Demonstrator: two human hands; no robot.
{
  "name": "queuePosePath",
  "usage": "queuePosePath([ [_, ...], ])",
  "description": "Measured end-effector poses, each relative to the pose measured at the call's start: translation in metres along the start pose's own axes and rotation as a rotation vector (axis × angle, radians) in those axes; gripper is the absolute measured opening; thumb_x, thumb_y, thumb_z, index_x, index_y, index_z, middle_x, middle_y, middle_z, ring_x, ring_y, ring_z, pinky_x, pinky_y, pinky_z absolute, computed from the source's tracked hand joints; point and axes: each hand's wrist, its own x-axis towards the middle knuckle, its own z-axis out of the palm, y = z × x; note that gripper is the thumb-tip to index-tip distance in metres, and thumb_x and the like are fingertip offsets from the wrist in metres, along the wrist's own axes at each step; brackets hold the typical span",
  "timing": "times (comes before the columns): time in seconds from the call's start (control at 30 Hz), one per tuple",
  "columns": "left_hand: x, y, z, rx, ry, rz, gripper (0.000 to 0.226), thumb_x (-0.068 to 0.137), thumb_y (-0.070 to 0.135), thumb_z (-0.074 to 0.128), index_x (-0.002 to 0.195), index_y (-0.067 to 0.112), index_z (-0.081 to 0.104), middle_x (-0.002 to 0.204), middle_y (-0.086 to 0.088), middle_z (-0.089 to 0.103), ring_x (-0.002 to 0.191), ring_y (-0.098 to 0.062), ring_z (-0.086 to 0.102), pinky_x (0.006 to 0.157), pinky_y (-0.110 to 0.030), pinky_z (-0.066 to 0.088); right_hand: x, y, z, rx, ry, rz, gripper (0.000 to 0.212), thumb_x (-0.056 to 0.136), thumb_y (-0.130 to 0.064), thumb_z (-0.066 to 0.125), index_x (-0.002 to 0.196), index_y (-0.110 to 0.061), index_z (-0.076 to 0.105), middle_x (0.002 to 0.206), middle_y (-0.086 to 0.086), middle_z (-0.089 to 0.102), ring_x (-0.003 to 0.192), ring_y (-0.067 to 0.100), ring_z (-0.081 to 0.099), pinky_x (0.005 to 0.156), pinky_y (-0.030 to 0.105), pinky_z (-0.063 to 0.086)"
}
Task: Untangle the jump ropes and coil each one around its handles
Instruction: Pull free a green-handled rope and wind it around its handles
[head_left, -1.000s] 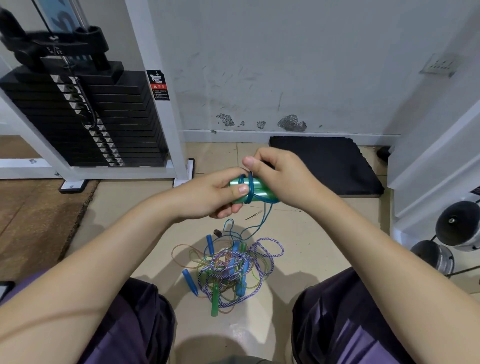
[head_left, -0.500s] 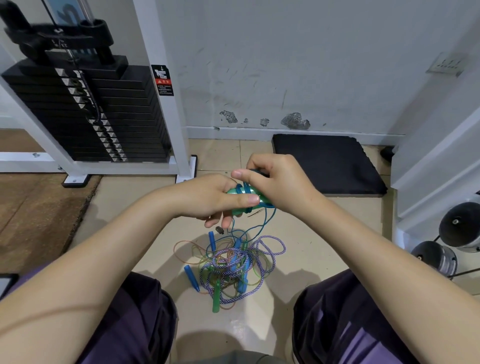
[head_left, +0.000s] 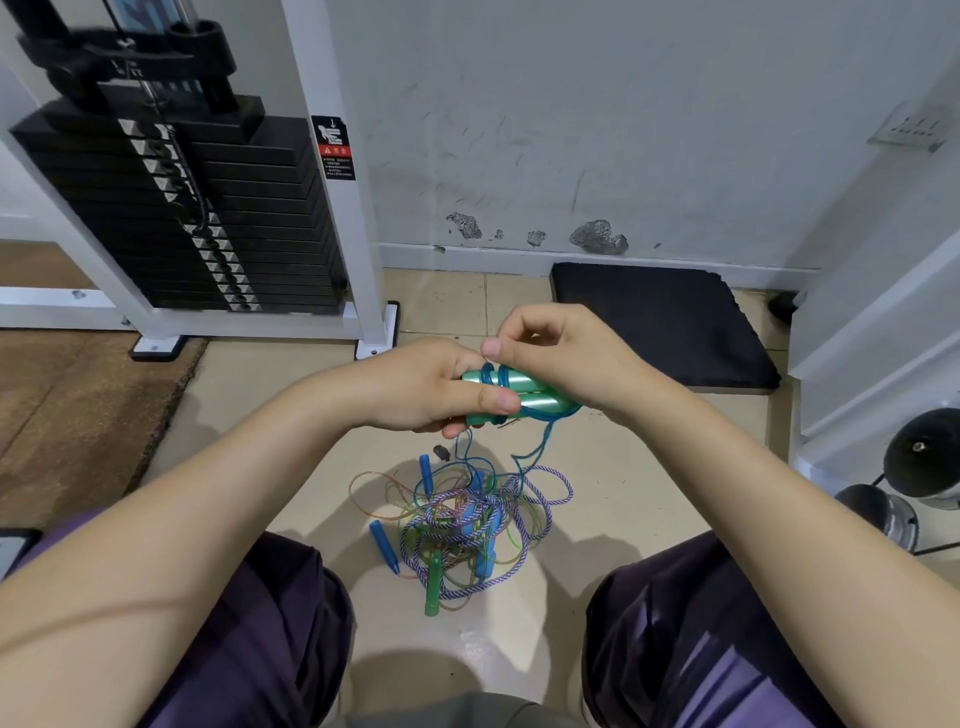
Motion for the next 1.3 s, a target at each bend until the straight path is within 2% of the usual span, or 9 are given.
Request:
queuePosePath([
  [0.17, 0.001, -0.006, -0.006, -0.065, 0.072, 0.018, 0.033, 0.095, 0.041, 0.062, 0.073, 0.018, 0.055, 0.054, -0.002, 0.053, 0.041, -0.012, 0.038, 0.041, -0.018, 0.031, -0.004, -0.001, -0.010, 0.298, -0.132, 0.125, 0.029, 0.092, -0.037, 0.059, 0.086, -0.011, 0.069, 0.077, 0.009, 0.066, 0.064, 0.022, 0.058, 0.061, 0.028, 0.049],
  [0.27, 0.003, -0.008, -0.012, -0.251, 0.209, 0.075, 0.040, 0.093, 0.050, 0.057, 0.078, 0.013, 0.055, 0.053, 0.000, 0.052, 0.041, -0.010, 0.035, 0.040, -0.016, 0.026, -0.004, 0.000, -0.016, 0.511, -0.205, 0.150, 0.041, 0.088, -0.046, 0.052, 0.103, -0.011, 0.068, 0.080, 0.011, 0.062, 0.058, 0.020, 0.049, 0.061, 0.030, 0.041],
  [0.43, 0.006, -0.009, -0.022, -0.343, 0.464, 0.043, 0.037, 0.098, 0.047, 0.047, 0.075, 0.019, 0.051, 0.054, 0.004, 0.048, 0.043, -0.008, 0.034, 0.043, -0.016, 0.025, -0.003, -0.002, -0.011, 0.293, -0.125, 0.098, 0.029, 0.093, -0.018, 0.062, 0.122, -0.018, 0.065, 0.061, -0.001, 0.030, 0.054, 0.013, 0.021, 0.050, 0.024, 0.017],
  [0.53, 0.009, -0.011, -0.019, -0.309, 0.539, 0.018, 0.039, 0.099, 0.047, 0.049, 0.072, 0.018, 0.050, 0.053, 0.004, 0.048, 0.043, -0.009, 0.036, 0.042, -0.016, 0.028, -0.003, -0.006, -0.005, 0.034, -0.018, 0.076, 0.013, 0.096, -0.025, 0.060, 0.104, -0.015, 0.061, 0.048, -0.010, 0.035, 0.045, 0.010, 0.027, 0.045, 0.022, 0.022],
  [0.77, 0.011, -0.016, -0.022, -0.237, 0.663, -0.074, 0.043, 0.096, 0.048, 0.055, 0.081, 0.009, 0.062, 0.051, -0.001, 0.053, 0.043, -0.015, 0.039, 0.041, -0.021, 0.031, -0.006, -0.013, -0.001, -0.231, -0.009, -0.070, 0.028, 0.097, -0.029, 0.058, 0.079, -0.008, 0.057, 0.056, -0.007, 0.042, 0.048, 0.006, 0.035, 0.053, 0.024, 0.032],
  [0.87, 0.012, -0.016, -0.017, -0.214, 0.582, -0.102, 0.044, 0.097, 0.049, 0.054, 0.074, 0.012, 0.058, 0.049, 0.000, 0.051, 0.042, -0.016, 0.039, 0.040, -0.019, 0.028, -0.008, -0.015, -0.002, -0.294, -0.006, -0.120, 0.027, 0.097, -0.025, 0.058, 0.075, -0.009, 0.058, 0.053, -0.008, 0.041, 0.050, 0.006, 0.037, 0.053, 0.024, 0.032],
  [1.03, 0.012, -0.013, -0.011, -0.242, 0.140, -0.103, 0.048, 0.090, 0.056, 0.057, 0.076, 0.010, 0.057, 0.051, 0.001, 0.043, 0.044, -0.013, 0.033, 0.040, -0.017, 0.025, -0.008, -0.016, -0.022, -0.247, 0.148, -0.256, 0.016, 0.092, -0.020, 0.065, 0.076, -0.016, 0.068, 0.069, -0.001, 0.062, 0.063, 0.002, 0.049, 0.061, 0.020, 0.039],
  [1.13, 0.010, -0.010, -0.010, -0.169, -0.013, -0.090, 0.045, 0.083, 0.057, 0.056, 0.076, 0.013, 0.056, 0.054, 0.001, 0.042, 0.046, -0.013, 0.032, 0.041, -0.018, 0.025, -0.006, -0.011, -0.022, -0.273, 0.154, -0.270, 0.014, 0.085, -0.022, 0.073, 0.075, -0.012, 0.071, 0.077, 0.001, 0.059, 0.072, 0.010, 0.054, 0.067, 0.022, 0.041],
  [1.3, 0.007, -0.005, -0.007, -0.085, -0.092, -0.058, 0.051, 0.075, 0.066, 0.060, 0.074, 0.015, 0.053, 0.053, 0.004, 0.044, 0.047, -0.013, 0.035, 0.043, -0.019, 0.029, -0.006, -0.009, -0.017, -0.288, 0.126, -0.215, 0.024, 0.085, -0.028, 0.074, 0.074, -0.006, 0.070, 0.076, 0.007, 0.059, 0.071, 0.018, 0.053, 0.067, 0.031, 0.041],
])
